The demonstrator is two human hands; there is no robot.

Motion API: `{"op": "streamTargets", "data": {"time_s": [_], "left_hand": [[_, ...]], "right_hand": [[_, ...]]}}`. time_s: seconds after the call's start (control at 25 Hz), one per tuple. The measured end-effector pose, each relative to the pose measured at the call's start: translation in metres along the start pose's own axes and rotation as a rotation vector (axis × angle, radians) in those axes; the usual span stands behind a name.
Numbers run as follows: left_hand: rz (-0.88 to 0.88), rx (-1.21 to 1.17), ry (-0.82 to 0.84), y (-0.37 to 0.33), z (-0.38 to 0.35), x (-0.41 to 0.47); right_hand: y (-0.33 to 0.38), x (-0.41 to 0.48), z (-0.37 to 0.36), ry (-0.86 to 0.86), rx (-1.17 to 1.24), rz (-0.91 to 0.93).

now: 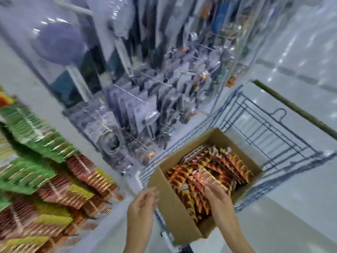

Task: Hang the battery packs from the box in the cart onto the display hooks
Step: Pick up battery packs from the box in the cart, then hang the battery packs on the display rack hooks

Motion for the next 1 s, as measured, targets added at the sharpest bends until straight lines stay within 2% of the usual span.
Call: {"op": "streamTargets", "data": {"time_s": [0.24, 0.44, 0.6, 0.72, 0.84, 0.92, 1.0], "left_hand": [[0.082, 0.241, 0.132, 0.052, -0.142, 0.045], [0.349, 0.459, 0.132, 0.103, -0.224, 0.105], [0.513, 0.375, -0.045, 0.128, -0.251, 0.133], [0.635, 0.423, -0.144, 0.137, -0.258, 0.142], [0.649, 0.364, -0.206, 0.138, -0.261, 0.144], [0.63, 0.285, -0.222, 0.136, -0.259, 0.142], [0.574, 0.302, -0.208, 0.128, -0.248, 0.138]], "right_hand": [[-0.032, 0.042, 0.067, -0.086, -0.02, -0.137], [-0.04, 0.065, 0.097, -0.045, -0.129, -0.144], [-0.037, 0.076, 0.113, -0.028, -0.169, -0.144], [-0.038, 0.08, 0.123, -0.03, -0.158, -0.151], [-0.043, 0.083, 0.129, -0.033, -0.173, -0.139], [-0.046, 0.084, 0.133, -0.028, -0.172, -0.126], [-0.047, 0.087, 0.137, -0.034, -0.14, -0.119]]}}
Point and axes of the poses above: each hand's wrist, its own x-axis towards the middle knuckle, its own z-axis out of the back of the hand, y = z × x, the point moved 3 cm from there along x, towards the middle knuckle, and after that the axes turned 3 degrees about y, right-handed, at the moved point
